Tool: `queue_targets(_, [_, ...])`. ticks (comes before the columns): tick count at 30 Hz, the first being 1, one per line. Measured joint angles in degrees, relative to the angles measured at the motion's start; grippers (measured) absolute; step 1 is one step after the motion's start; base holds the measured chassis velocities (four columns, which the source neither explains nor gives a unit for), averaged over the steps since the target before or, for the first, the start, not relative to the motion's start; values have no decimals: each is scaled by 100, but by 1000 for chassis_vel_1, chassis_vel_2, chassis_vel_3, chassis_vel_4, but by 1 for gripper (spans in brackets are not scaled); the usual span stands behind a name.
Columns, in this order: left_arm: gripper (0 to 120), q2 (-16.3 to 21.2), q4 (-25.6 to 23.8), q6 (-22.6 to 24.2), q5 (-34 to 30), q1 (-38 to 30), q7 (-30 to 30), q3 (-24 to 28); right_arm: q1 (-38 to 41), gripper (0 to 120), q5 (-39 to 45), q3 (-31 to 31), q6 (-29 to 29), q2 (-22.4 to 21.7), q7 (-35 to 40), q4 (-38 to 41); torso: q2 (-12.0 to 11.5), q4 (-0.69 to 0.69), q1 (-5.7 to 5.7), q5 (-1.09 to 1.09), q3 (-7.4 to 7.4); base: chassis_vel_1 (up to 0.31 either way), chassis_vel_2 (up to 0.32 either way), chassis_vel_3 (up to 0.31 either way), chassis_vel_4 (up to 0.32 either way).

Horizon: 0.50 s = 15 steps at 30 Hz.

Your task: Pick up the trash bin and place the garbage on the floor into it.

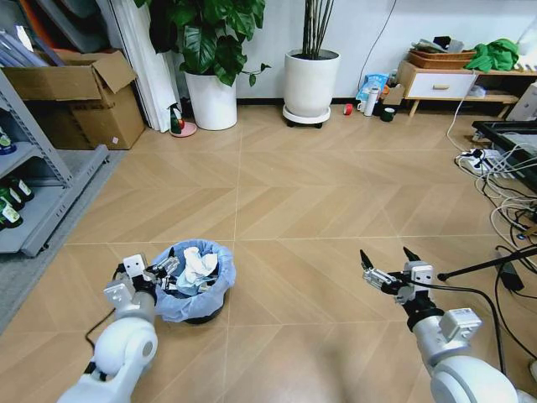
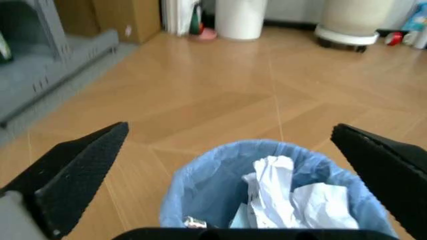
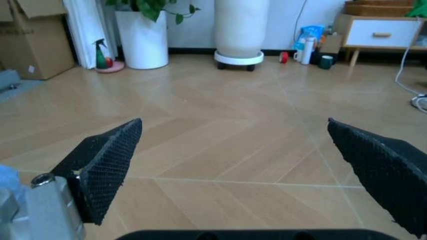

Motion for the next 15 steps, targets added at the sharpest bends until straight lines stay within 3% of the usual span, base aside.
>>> queue_targets(3, [113,-226,-272,-62,450,390,390,-232,-4,100,1,89,-47,62,0,65,0,3,0,4,0,0,0,0,0])
queue_targets(7, [115,-793,-835,-180,1270,1074,1068,-519,-111,100,-27,277,-85,225,-4,215,0,2,0,3,0,0,0,0,0])
queue_targets(15, [108,-1411,-1483,-234,2037,1731,1387,-330,-584,100,-423,518,-101,607,-25,670,0,1,0,3,0,0,0,0,0])
